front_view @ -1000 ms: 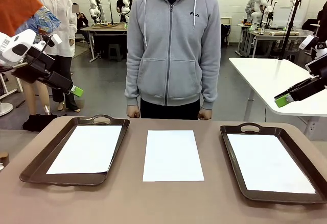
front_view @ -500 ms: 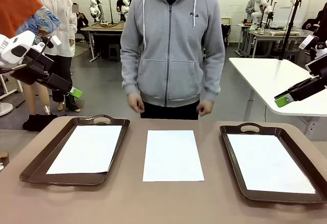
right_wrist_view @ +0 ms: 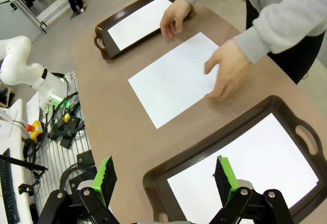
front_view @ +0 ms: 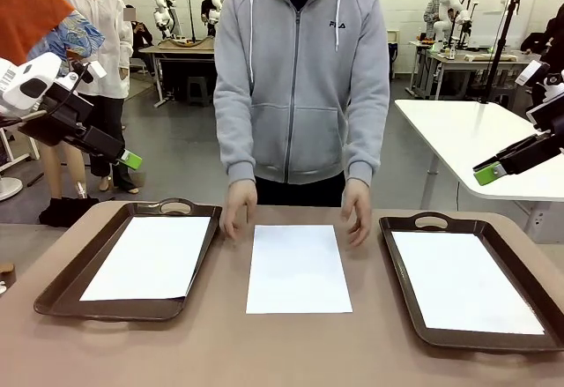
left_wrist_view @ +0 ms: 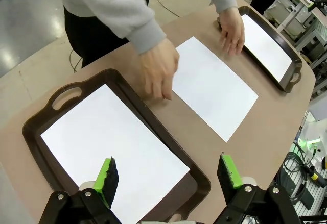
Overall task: Sort the A4 documents.
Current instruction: Receive the A4 Paper.
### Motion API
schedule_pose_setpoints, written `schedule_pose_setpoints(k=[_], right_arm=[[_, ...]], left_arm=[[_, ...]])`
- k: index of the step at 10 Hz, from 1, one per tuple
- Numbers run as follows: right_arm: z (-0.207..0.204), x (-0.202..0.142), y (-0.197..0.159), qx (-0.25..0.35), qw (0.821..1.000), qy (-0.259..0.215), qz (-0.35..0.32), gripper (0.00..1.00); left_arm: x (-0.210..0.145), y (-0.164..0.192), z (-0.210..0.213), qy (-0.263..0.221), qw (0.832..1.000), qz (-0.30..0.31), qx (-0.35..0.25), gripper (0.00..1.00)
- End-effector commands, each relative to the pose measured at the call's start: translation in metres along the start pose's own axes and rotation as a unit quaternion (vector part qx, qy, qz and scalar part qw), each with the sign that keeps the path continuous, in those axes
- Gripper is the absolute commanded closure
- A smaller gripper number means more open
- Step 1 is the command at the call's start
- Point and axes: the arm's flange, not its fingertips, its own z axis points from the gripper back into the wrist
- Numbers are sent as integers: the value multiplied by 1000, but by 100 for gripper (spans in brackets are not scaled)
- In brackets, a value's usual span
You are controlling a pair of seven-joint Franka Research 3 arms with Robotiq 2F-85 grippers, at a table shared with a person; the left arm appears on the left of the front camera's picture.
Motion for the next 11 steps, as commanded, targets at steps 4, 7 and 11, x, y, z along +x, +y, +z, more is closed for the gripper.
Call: schedule_pose_setpoints(k=[4, 7, 11], right_arm=[[0, 1, 1, 2, 1000, -1, 1, 0], [0, 1, 1, 2, 1000, -1, 1, 0], [0, 1, 1, 2, 1000, -1, 1, 0]], left_arm=[[1, 1, 0, -3, 1000, 1, -4, 0], [1, 1, 0, -3, 1000, 1, -4, 0], [1, 1, 0, -3, 1000, 1, -4, 0]])
